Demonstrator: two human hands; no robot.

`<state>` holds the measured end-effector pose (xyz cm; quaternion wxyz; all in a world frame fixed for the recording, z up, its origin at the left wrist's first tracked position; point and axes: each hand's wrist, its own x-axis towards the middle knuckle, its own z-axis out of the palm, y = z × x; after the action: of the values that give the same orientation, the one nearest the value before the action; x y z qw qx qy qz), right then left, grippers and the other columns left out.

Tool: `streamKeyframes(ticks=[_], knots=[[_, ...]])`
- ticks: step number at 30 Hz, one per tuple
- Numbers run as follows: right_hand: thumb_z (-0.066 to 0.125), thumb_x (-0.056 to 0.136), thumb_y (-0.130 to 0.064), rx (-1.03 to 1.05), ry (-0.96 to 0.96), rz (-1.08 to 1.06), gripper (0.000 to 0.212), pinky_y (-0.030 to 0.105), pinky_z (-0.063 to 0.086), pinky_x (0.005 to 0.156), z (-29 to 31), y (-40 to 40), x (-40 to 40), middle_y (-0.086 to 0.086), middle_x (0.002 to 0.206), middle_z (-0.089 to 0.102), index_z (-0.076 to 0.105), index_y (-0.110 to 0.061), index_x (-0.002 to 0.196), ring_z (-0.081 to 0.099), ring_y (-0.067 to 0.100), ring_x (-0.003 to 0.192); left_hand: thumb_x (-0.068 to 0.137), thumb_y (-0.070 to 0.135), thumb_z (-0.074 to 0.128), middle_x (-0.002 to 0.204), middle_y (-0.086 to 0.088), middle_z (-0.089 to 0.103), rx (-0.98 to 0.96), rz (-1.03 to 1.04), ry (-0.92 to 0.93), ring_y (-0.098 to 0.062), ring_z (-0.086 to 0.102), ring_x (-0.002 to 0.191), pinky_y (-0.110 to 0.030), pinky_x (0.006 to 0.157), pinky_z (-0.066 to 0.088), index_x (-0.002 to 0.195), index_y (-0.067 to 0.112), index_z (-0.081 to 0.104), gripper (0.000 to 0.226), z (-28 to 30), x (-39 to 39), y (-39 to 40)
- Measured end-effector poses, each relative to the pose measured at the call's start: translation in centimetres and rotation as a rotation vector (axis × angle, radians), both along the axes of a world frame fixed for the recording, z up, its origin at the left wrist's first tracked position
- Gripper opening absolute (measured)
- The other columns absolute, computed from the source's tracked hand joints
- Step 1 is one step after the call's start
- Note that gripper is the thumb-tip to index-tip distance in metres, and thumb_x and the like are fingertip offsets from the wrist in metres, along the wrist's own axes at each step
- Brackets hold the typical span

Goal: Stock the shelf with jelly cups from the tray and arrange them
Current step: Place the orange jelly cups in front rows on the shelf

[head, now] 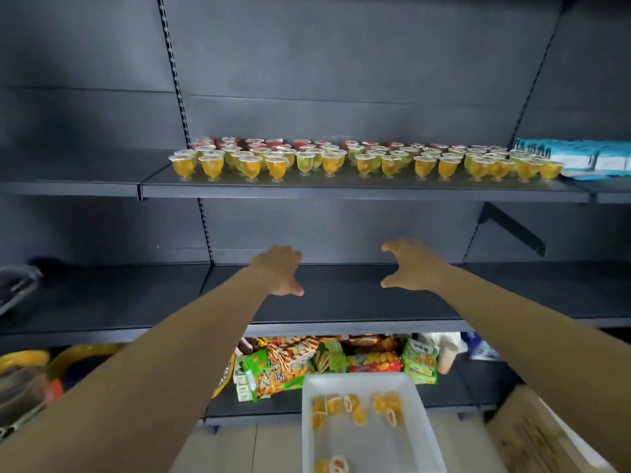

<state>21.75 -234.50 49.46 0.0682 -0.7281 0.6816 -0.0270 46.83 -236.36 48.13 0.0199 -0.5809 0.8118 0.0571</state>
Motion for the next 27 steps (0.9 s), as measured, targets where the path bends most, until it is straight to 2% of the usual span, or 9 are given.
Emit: streamKeyframes(ticks=[5, 10, 15, 18, 23, 27], knots=[[0.071, 0.081, -0.034, 0.104, -0.074, -0.035, 0.069, 0.035, 0.039, 0.102, -7.6, 0.9, -2.7, 0.006, 0.139, 0.042, 0.038, -0.019, 0.14, 0.038, 0.025, 0.129, 0.084, 0.036, 0.066, 0.143, -0.007, 0.038, 0.166, -0.009, -0.006, -0.025, 0.036, 0.133, -0.038, 0.106, 0.038, 0.142, 0.014, 0.036, 0.069, -8.2, -2.3, 0.3], [0.07, 0.079, -0.038, 0.223, -0.075, -0.045, 0.067, 0.032, 0.041, 0.1, -17.5, 0.0, -6.2, 0.002, 0.138, 0.045, 0.041, -0.021, 0.137, 0.044, 0.022, 0.124, 0.082, 0.037, 0.067, 0.135, -0.007, 0.045, 0.329, 0.021, 0.009, -0.025, 0.044, 0.125, -0.038, 0.101, 0.041, 0.137, 0.013, 0.04, 0.066, -18.1, -5.6, -0.7], [0.067, 0.082, -0.039, 0.409, -0.095, -0.067, 0.072, 0.03, 0.038, 0.102, -27.6, -3.3, -11.0, 0.002, 0.144, 0.041, 0.035, -0.02, 0.143, 0.04, 0.021, 0.129, 0.084, 0.034, 0.066, 0.141, -0.008, 0.042, 0.507, 0.069, 0.068, -0.024, 0.042, 0.129, -0.035, 0.103, 0.039, 0.142, 0.012, 0.036, 0.068, -29.0, -9.9, -3.1], [0.068, 0.083, -0.032, 0.499, -0.173, -0.059, 0.064, 0.028, 0.038, 0.097, -34.7, -6.0, -14.3, 0.004, 0.138, 0.046, 0.041, -0.018, 0.138, 0.045, 0.021, 0.124, 0.085, 0.033, 0.066, 0.141, -0.009, 0.042, 0.598, 0.105, 0.109, -0.023, 0.044, 0.126, -0.034, 0.1, 0.041, 0.143, 0.013, 0.032, 0.071, -36.2, -13.3, -5.3], [0.068, 0.085, -0.025, 0.647, -0.231, -0.081, 0.062, 0.03, 0.038, 0.1, -47.6, -10.1, -19.3, 0.008, 0.137, 0.047, 0.039, -0.015, 0.14, 0.046, 0.022, 0.125, 0.084, 0.034, 0.068, 0.143, -0.008, 0.042, 0.676, 0.198, 0.176, -0.023, 0.041, 0.13, -0.031, 0.103, 0.038, 0.143, 0.013, 0.031, 0.073, -48.7, -19.6, -9.7], [0.067, 0.086, -0.024, 0.748, -0.235, -0.061, 0.065, 0.028, 0.038, 0.098, -57.3, -12.7, -21.8, 0.009, 0.139, 0.044, 0.036, -0.011, 0.142, 0.046, 0.024, 0.125, 0.085, 0.03, 0.067, 0.147, -0.007, 0.038, 0.677, 0.173, 0.166, -0.022, 0.037, 0.134, -0.031, 0.106, 0.033, 0.144, 0.014, 0.03, 0.072, -57.7, -23.2, -12.4]])
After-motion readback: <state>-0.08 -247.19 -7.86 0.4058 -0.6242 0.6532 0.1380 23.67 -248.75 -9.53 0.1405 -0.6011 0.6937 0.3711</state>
